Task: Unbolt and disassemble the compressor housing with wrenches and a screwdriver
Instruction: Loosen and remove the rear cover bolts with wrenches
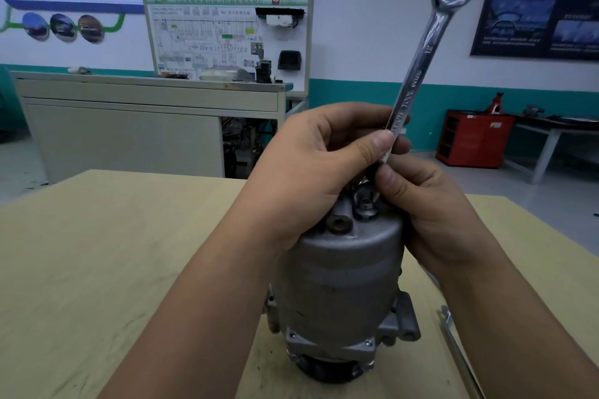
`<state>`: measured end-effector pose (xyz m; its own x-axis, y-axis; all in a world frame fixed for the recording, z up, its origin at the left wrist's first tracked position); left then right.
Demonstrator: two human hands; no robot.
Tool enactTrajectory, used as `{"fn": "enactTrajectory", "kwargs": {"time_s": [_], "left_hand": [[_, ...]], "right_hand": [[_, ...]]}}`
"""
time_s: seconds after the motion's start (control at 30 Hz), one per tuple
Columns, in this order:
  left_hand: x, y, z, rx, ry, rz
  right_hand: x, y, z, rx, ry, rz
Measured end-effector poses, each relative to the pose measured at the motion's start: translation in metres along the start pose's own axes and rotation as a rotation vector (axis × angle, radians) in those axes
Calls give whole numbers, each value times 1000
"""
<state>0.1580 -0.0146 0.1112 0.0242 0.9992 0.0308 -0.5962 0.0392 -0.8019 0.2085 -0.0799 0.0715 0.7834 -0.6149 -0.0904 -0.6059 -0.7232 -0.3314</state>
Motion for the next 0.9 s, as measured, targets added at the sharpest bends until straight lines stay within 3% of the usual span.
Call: {"fn": "enactTrajectory", "kwargs": {"time_s": [0.37, 0.67, 0.8, 0.9], "left_hand": [[6, 1, 0, -3, -113, 37], [10, 1, 2, -12, -149, 76], [10, 1, 4, -34, -158, 77], [7, 2, 5, -41, -156, 57]], "right_hand": [[-2, 2, -4, 14, 39, -29], [-2, 5, -6, -44, 291, -92], [-2, 9, -16, -36, 481, -43], [-3, 10, -21, -15, 466, -26]]}}
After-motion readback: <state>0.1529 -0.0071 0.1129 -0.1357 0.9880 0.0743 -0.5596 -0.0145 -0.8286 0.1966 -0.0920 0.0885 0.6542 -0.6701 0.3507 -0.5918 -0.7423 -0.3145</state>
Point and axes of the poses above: each hand's wrist, its own y-axis away from the middle knuckle, its own x-axis out of the back of the hand, z = x × y, the point moved 9 cm from there along -y, towards the middle knuckle, and after that the axes turned 15 degrees about -x, right-handed, at the moved point
